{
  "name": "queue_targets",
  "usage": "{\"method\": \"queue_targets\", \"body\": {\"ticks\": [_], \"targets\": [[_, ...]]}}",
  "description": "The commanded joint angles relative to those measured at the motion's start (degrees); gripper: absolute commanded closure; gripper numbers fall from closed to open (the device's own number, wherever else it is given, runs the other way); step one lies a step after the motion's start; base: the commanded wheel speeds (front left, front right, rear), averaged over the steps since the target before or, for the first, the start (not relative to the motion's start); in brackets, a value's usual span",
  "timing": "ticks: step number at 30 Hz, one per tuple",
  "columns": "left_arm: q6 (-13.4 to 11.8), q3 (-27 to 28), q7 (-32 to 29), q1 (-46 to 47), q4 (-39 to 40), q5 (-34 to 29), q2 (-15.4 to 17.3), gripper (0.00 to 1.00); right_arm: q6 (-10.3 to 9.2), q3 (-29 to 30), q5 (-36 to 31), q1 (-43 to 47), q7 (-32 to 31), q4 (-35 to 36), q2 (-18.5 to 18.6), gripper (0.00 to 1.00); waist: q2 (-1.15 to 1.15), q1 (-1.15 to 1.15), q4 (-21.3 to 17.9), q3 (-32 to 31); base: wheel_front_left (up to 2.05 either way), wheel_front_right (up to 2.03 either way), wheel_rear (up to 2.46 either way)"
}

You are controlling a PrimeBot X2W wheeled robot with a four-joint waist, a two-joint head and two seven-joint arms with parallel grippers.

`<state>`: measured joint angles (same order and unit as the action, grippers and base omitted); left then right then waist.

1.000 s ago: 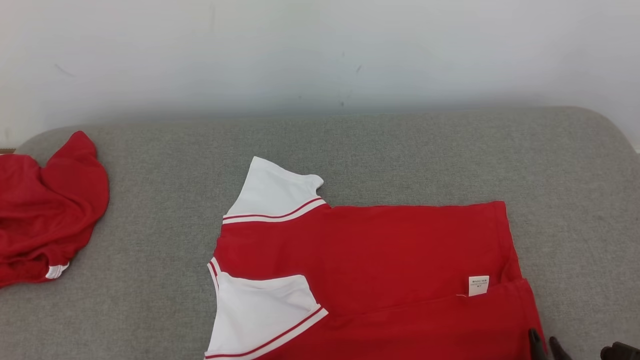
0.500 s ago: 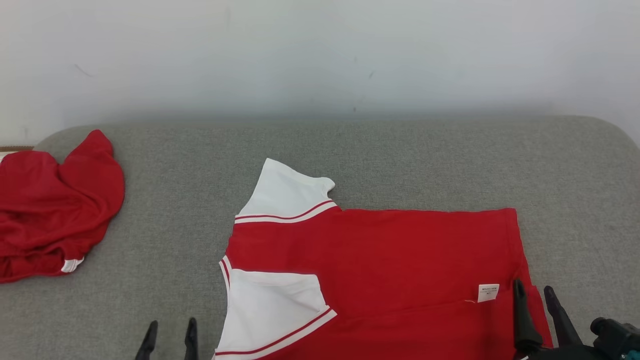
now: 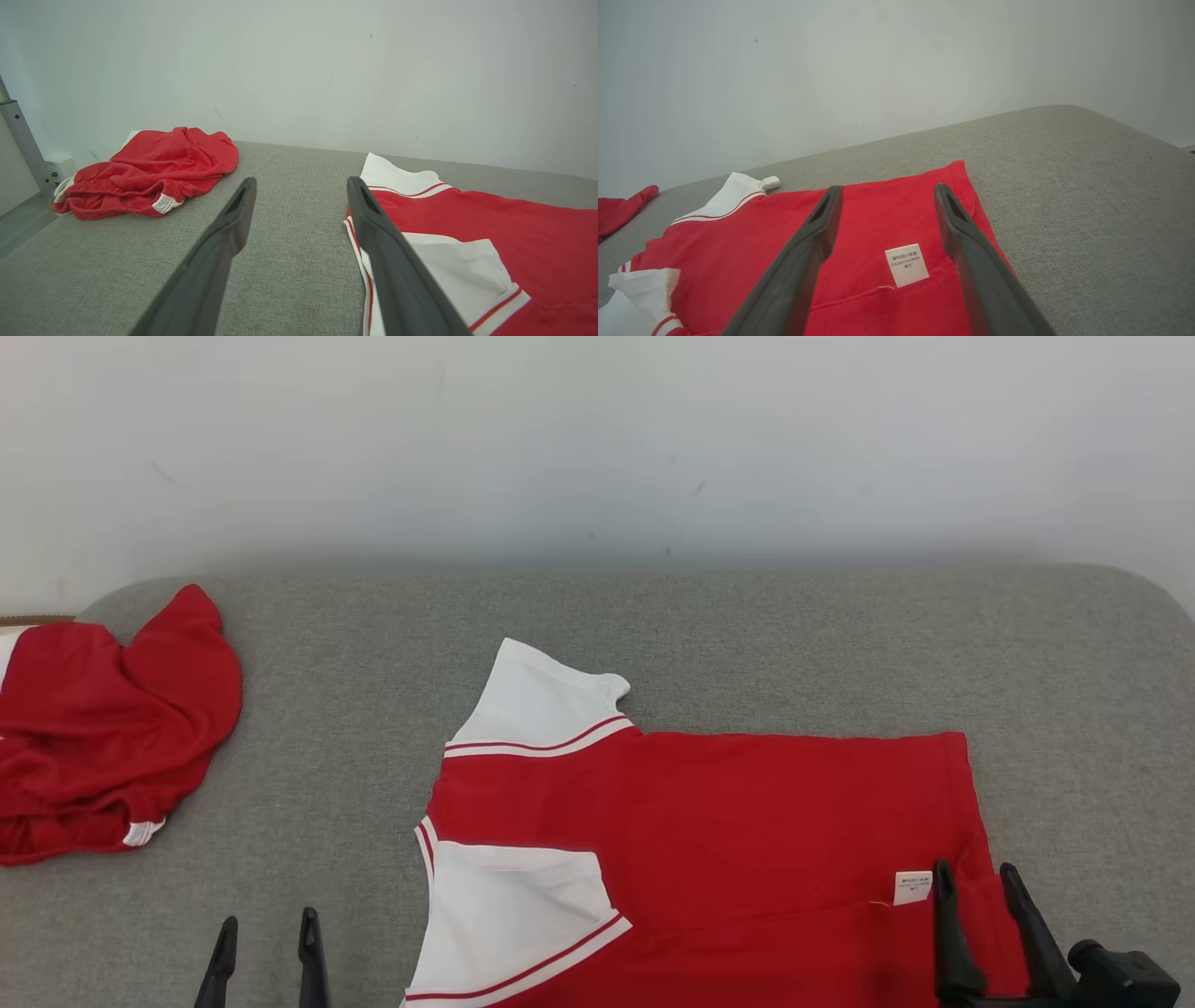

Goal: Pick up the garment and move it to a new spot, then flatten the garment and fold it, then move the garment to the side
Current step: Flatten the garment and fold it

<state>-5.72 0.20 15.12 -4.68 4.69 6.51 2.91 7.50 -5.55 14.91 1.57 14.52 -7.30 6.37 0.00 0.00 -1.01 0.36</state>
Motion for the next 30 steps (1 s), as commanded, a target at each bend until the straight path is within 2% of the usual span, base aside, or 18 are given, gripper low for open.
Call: {"method": "queue_targets", "body": {"ticks": [1, 6, 9, 13, 16, 22, 26, 27, 30], "targets": [[0.1, 0.1, 0.0, -0.6, 0.0, -0.4, 0.0, 0.00, -0.01, 0.0, -0.7, 0.3, 0.2, -0.2, -0.2, 0.00, 0.00, 0.00, -0.1, 0.0, 0.00, 0.00, 0.00], [2.8, 0.2, 0.1, 3.8, -2.2, 0.6, 0.8, 0.00, -0.01, -0.7, -0.7, -1.5, 0.4, -0.8, -0.5, 0.00, 0.00, 0.00, -1.1, 0.9, 0.00, 0.00, 0.00], [5.9, -0.1, 0.0, 8.1, -5.2, 2.3, 2.1, 0.00, -0.01, -1.1, -0.9, -3.3, 0.1, -2.0, -0.7, 0.00, 0.00, 0.00, -2.4, 1.7, 0.00, 0.00, 0.00], [9.9, -0.3, -2.8, 16.8, -9.1, 4.7, 5.4, 0.00, -0.01, -2.5, -1.0, -6.7, -0.1, -3.3, -1.0, 0.00, 0.00, 0.00, -4.8, 3.6, 0.00, 0.00, 0.00], [11.7, -1.2, -5.7, 23.7, -11.3, 6.0, 8.5, 0.00, -0.01, -2.7, -0.8, -9.7, -0.2, -5.1, -1.4, 0.00, 0.00, 0.00, -7.3, 5.9, 0.00, 0.00, 0.00], [13.0, -4.7, -12.2, 35.9, -14.9, 11.3, 15.1, 0.00, -0.01, -4.4, 0.1, -17.4, 0.2, -9.3, -2.6, 0.00, 0.00, 0.00, -12.2, 11.0, 0.00, 0.00, 0.00], [13.1, -10.1, -16.7, 42.6, -18.2, 16.2, 19.8, 0.00, -0.01, -5.9, 0.8, -21.6, 0.6, -11.1, -3.1, 0.00, 0.00, 0.00, -14.8, 14.6, 0.00, 0.00, 0.00], [13.1, -10.1, -16.7, 42.6, -18.2, 16.2, 19.8, 0.00, -0.01, -5.9, 0.8, -21.6, 0.6, -11.1, -3.1, 0.00, 0.00, 0.00, -14.8, 14.6, 0.00, 0.00, 0.00], [13.1, -13.3, -18.5, 46.7, -21.4, 19.5, 22.7, 0.00, -0.01, -6.9, 1.3, -24.4, 0.7, -12.0, -3.4, 0.00, 0.00, 0.00, -16.4, 16.8, 0.00, 0.00, 0.00]]}}
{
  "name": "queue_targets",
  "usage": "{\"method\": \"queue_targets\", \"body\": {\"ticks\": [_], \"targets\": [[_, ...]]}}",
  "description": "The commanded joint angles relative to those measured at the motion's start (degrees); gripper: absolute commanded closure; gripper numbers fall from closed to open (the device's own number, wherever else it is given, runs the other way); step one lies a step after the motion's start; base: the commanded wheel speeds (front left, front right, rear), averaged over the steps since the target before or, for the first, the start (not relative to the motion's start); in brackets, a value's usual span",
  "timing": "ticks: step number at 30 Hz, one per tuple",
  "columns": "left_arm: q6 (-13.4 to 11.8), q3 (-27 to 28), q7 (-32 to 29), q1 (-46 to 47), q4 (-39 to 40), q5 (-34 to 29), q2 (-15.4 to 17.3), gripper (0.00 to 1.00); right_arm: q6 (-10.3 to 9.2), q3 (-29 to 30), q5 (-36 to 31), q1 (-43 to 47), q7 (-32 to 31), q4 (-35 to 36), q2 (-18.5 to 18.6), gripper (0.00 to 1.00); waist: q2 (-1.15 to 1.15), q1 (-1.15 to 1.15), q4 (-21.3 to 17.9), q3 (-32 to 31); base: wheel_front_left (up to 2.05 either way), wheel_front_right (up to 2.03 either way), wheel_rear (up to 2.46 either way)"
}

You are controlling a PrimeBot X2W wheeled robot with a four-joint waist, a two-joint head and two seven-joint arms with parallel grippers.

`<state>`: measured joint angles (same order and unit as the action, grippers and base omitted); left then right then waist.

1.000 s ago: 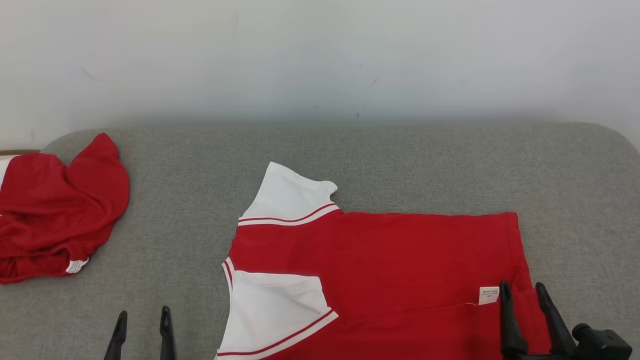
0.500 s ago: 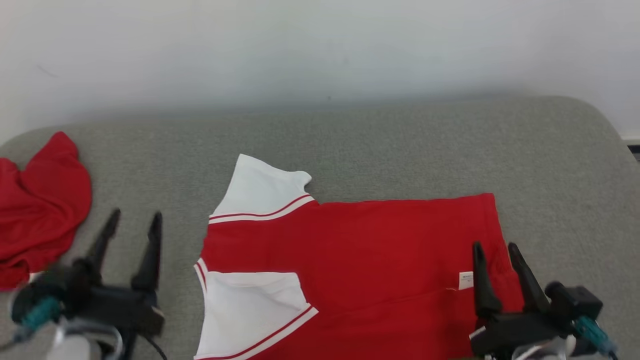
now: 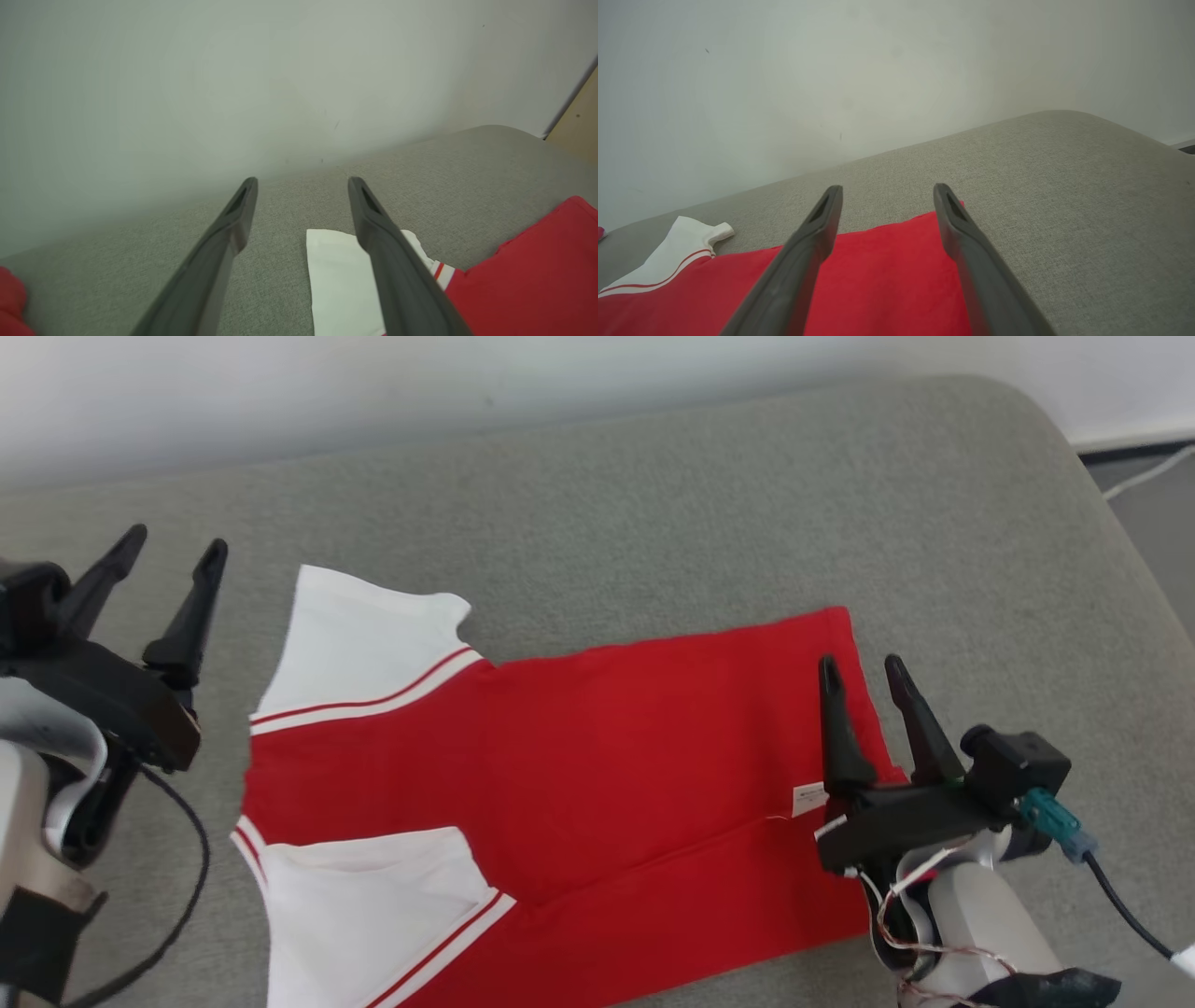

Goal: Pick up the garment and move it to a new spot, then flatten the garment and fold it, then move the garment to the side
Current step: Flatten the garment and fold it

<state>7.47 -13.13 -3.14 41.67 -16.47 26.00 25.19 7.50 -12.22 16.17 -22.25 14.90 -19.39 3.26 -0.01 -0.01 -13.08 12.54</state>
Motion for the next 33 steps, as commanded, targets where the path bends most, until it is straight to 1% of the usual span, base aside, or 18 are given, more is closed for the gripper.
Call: {"method": "queue_targets", "body": {"ticks": [1, 3, 8, 17, 21, 27, 33], "targets": [[-0.1, -1.0, -0.6, 1.5, -1.5, 0.7, 1.2, 0.00, -0.01, -0.5, 0.3, -1.5, 0.3, -0.1, -0.3, 0.00, 0.01, 0.01, -4.9, 5.3, 0.00, 0.00, 0.00], [-0.1, -2.9, -1.1, 3.6, -3.9, 2.1, 2.7, 0.00, -0.01, -0.6, 0.7, -2.9, 0.3, 0.2, -0.3, 0.00, 0.01, 0.01, -5.7, 6.4, 0.00, 0.00, 0.00], [-0.1, -6.5, -1.5, 7.7, -10.3, 5.4, 4.9, 0.00, -0.01, -1.9, 2.0, -4.8, 0.3, 1.2, -0.4, 0.00, 0.01, 0.01, -7.3, 8.4, 0.00, 0.00, 0.00], [-0.1, -10.7, -0.7, 12.2, -18.5, 8.8, 6.7, 0.00, -0.01, -2.9, 3.3, -4.8, 0.3, 2.8, -0.4, 0.00, 0.01, 0.01, -9.5, 10.2, 0.00, 0.00, 0.00], [-0.1, -12.0, 0.2, 13.6, -21.2, 9.1, 7.5, 0.00, -0.01, -2.8, 3.4, -4.8, 0.4, 3.2, -0.4, 0.00, 0.01, 0.01, -10.1, 10.8, 0.00, 0.00, 0.00], [-0.1, -14.4, 1.1, 14.9, -22.8, 11.3, 7.1, 0.00, -0.01, -2.4, 3.1, -4.3, 0.4, 3.3, -0.4, 0.00, 0.01, 0.01, -10.2, 11.0, 0.00, 0.00, 0.00], [-0.1, -17.1, 0.4, 15.9, -24.4, 13.0, 6.7, 0.00, -0.01, -3.0, 3.4, -5.3, 0.4, 3.4, -0.4, 0.00, 0.01, 0.01, -10.3, 11.5, 0.00, 0.00, 0.00]]}}
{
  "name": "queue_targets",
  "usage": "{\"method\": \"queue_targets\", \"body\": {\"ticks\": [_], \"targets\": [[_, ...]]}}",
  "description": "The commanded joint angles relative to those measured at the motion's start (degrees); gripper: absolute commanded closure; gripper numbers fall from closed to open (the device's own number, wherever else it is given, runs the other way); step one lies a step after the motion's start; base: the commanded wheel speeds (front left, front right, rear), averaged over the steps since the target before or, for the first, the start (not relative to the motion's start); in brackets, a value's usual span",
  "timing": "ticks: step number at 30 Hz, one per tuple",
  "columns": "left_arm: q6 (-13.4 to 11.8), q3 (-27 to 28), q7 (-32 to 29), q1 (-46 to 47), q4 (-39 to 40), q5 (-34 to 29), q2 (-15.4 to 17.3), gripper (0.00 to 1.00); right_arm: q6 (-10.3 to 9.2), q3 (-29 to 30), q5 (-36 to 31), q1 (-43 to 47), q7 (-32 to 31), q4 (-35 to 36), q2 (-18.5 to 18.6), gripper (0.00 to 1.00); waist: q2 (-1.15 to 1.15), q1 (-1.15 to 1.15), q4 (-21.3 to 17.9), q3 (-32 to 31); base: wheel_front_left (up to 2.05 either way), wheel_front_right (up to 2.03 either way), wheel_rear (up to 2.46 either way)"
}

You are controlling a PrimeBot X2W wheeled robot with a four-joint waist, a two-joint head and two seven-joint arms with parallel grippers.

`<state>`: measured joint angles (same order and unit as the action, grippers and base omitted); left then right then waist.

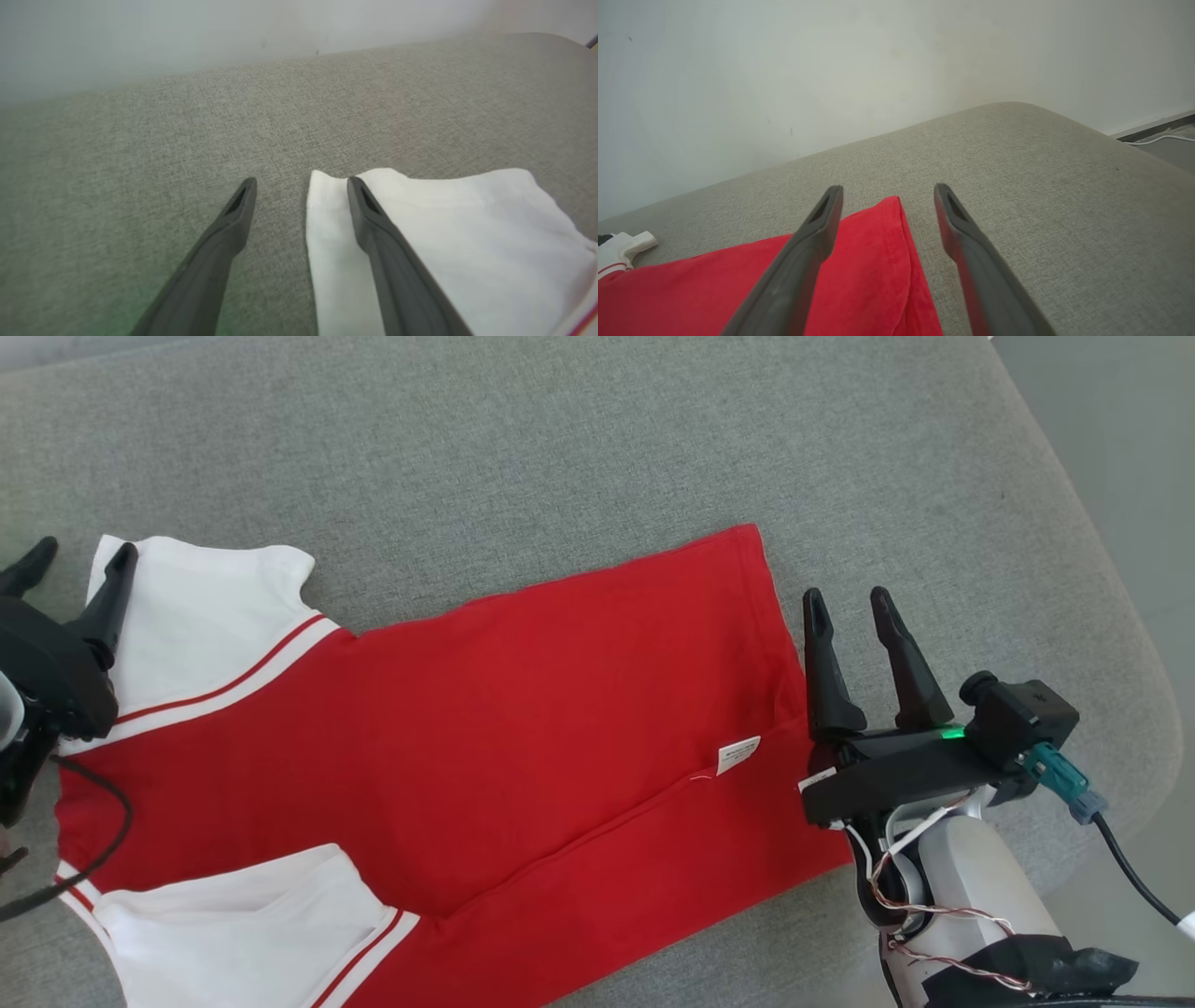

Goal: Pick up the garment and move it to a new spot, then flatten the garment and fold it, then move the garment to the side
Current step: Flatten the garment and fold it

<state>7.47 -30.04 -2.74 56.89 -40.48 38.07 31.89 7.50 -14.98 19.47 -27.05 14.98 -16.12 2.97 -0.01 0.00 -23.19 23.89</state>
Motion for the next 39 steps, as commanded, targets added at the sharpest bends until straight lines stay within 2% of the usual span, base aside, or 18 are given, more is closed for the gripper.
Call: {"method": "queue_targets", "body": {"ticks": [1, 9, 10, 11, 12, 13, 17, 22, 31, 39], "targets": [[-0.1, -0.5, -0.3, 0.8, -0.7, 1.3, -0.2, 0.00, -0.01, -0.3, 0.2, -0.5, 0.3, 0.1, -0.1, 0.00, 0.01, 0.00, -0.2, 0.3, 0.00, 0.00, 0.00], [-0.1, -3.2, -2.0, 1.8, -0.8, 5.0, -0.2, 0.00, -0.01, -0.1, 0.0, -0.1, 0.3, 0.0, -0.1, 0.00, 0.01, 0.00, -0.5, 0.5, 0.00, 0.00, 0.00], [-0.1, -4.0, -3.0, 1.8, -1.3, 5.8, -0.3, 0.05, -0.01, 0.0, -0.1, -0.1, 0.3, -0.2, -0.1, 0.00, 0.01, 0.00, -0.5, 0.5, 0.00, 0.00, 0.00], [-0.1, -4.6, -3.2, 1.7, -1.5, 5.8, -0.2, 0.64, -0.01, 0.0, 0.0, -0.3, 0.3, -0.2, -0.1, 0.00, 0.01, 0.00, -0.5, 0.4, 0.00, 0.00, 0.00], [-0.1, -5.1, -3.2, 1.9, -1.7, 5.6, 0.1, 0.96, -0.01, -0.1, 0.0, -0.5, 0.3, -0.2, -0.1, 0.00, 0.01, 0.00, -0.5, 0.4, 0.00, 0.00, 0.00], [-0.1, -5.5, -3.0, 2.0, -1.8, 5.6, 0.2, 1.00, -0.01, -0.2, -0.1, -0.8, 0.3, -0.2, -0.1, 0.00, 0.01, 0.00, -0.5, 0.4, 0.00, 0.00, 0.00], [-0.1, -6.7, -1.4, 2.8, -1.4, 6.1, 0.9, 1.00, -0.01, -1.0, -1.0, -2.3, 0.3, -2.1, -0.1, 0.00, 0.01, 0.00, -0.1, 0.1, 0.00, 0.00, 0.00], [-0.1, -8.2, 1.3, 3.3, 0.1, 6.9, 0.9, 1.00, -0.01, -2.7, -2.2, -8.7, -2.1, -10.6, 0.3, 0.00, 0.01, 0.00, 1.0, -0.8, 0.00, 0.00, 0.00], [-0.1, -10.3, 7.3, 3.5, 6.1, 6.4, 0.0, 1.00, -0.01, -0.2, -2.5, -19.5, -10.1, -25.1, 3.8, 0.00, 0.01, 0.00, 5.3, -1.5, 0.00, 0.00, 0.00], [-0.4, -11.3, 8.9, 2.8, 11.2, 6.0, -0.8, 1.00, -0.01, 1.8, -2.5, -24.4, -10.5, -34.8, 5.3, 0.00, 0.01, 0.00, 8.8, -1.3, 0.00, 0.00, 0.00]]}}
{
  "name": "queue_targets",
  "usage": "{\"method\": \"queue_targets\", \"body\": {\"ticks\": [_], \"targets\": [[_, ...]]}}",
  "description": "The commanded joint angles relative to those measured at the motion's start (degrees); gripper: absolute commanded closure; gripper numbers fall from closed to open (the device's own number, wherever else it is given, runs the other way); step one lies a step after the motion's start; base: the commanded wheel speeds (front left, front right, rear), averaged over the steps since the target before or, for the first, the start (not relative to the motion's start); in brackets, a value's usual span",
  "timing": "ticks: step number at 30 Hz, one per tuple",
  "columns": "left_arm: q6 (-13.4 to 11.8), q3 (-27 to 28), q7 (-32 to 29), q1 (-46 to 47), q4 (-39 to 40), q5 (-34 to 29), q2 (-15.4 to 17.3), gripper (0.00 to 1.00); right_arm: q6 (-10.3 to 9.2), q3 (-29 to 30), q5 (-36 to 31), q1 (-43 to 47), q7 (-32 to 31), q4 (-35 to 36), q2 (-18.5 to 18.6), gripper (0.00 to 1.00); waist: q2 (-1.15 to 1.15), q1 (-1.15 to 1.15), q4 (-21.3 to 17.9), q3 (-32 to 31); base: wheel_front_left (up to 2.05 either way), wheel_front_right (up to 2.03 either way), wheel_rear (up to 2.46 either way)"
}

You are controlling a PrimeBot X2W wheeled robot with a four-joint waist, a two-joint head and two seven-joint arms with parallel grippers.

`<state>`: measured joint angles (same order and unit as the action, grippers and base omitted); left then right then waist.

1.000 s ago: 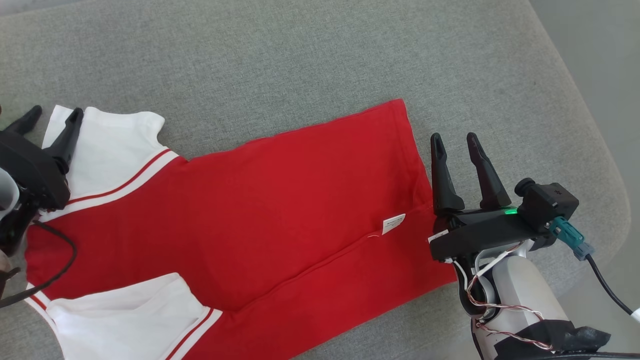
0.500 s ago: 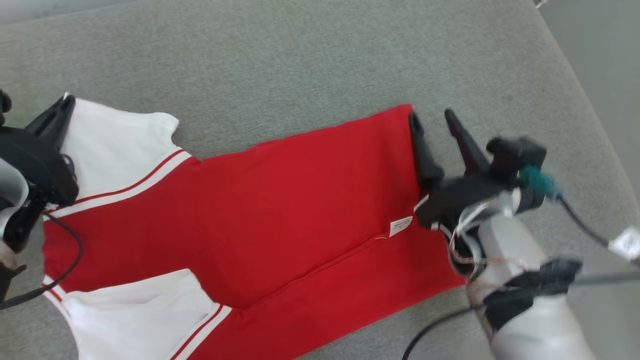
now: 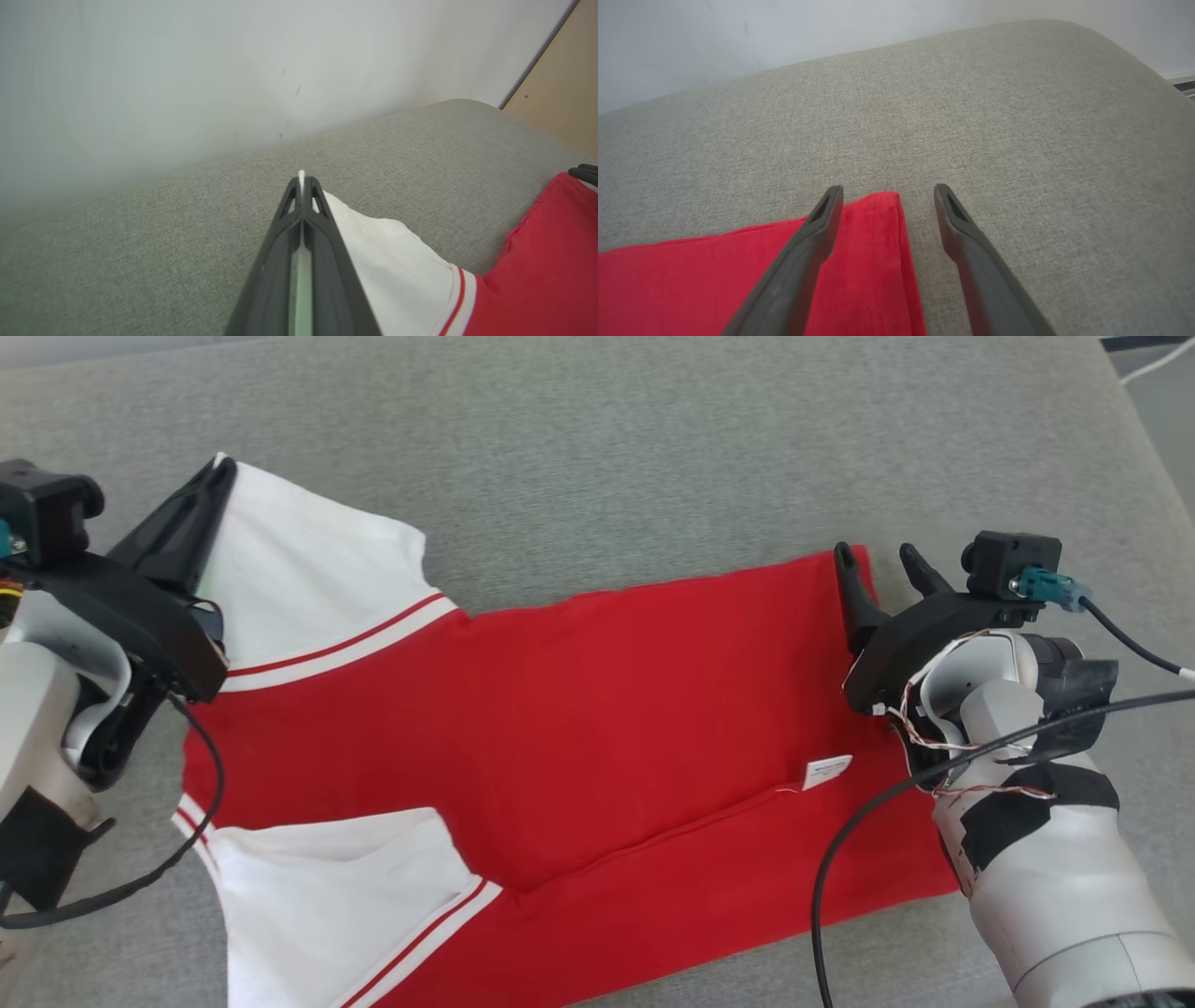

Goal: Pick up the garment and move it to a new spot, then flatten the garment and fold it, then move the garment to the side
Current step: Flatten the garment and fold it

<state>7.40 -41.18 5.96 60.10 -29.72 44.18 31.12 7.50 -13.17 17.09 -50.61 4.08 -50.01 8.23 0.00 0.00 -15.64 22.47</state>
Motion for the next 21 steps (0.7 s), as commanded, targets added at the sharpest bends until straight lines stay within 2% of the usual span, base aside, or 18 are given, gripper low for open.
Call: {"method": "queue_targets", "body": {"ticks": [1, 4, 5, 7, 8, 9, 16, 21], "targets": [[-0.4, -0.2, 0.1, -0.5, 1.0, -0.1, -0.1, 1.00, -0.01, 0.1, 0.1, -1.4, 0.5, -2.1, 0.0, 0.00, 0.00, 0.00, 1.6, 0.2, 0.00, 0.00, 0.00], [-0.7, -0.4, 0.0, -0.7, 2.3, -0.1, 0.0, 1.00, -0.01, 0.2, 0.5, -2.8, 0.8, -5.1, -0.2, 0.00, 0.00, 0.00, 2.1, 0.4, 0.00, 0.00, 0.00], [-0.9, -0.4, 0.0, -0.8, 2.7, -0.1, 0.1, 1.00, -0.01, 0.2, 0.5, -3.2, 1.0, -6.0, -0.1, 0.31, 0.00, 0.00, 2.2, 0.4, 0.00, 0.00, 0.00], [-1.0, -0.4, 0.0, -1.1, 3.5, -0.1, 0.3, 1.00, -0.01, 0.5, 0.4, -4.0, 1.6, -7.9, -0.1, 0.71, 0.00, 0.00, 2.4, 0.5, 0.00, 0.00, 0.00], [-1.1, -0.5, -0.1, -1.2, 3.9, -0.1, 0.4, 1.00, -0.01, 0.6, 0.2, -4.3, 2.1, -8.5, 0.0, 0.97, 0.00, 0.00, 2.5, 0.6, 0.00, 0.00, 0.00], [-1.2, -0.4, -0.1, -1.3, 4.2, 0.0, 0.5, 1.00, -0.01, 0.9, -0.2, -4.8, 2.9, -9.4, 0.3, 1.00, 0.00, 0.00, 2.6, 0.6, 0.00, 0.00, 0.00], [-1.9, 0.0, 1.1, -2.5, 6.5, 0.2, 1.5, 1.00, -0.01, 1.3, -2.0, -6.2, 6.8, -13.1, -0.1, 1.00, 0.00, 0.00, 2.8, 0.0, 0.00, 0.00, 0.00], [-3.1, 0.7, 4.1, -6.5, 10.1, 1.0, 2.2, 1.00, -0.01, 0.1, -1.1, -3.5, 9.7, -12.6, -0.3, 1.00, 0.00, 0.00, 3.4, -2.3, 0.00, 0.00, 0.00]]}}
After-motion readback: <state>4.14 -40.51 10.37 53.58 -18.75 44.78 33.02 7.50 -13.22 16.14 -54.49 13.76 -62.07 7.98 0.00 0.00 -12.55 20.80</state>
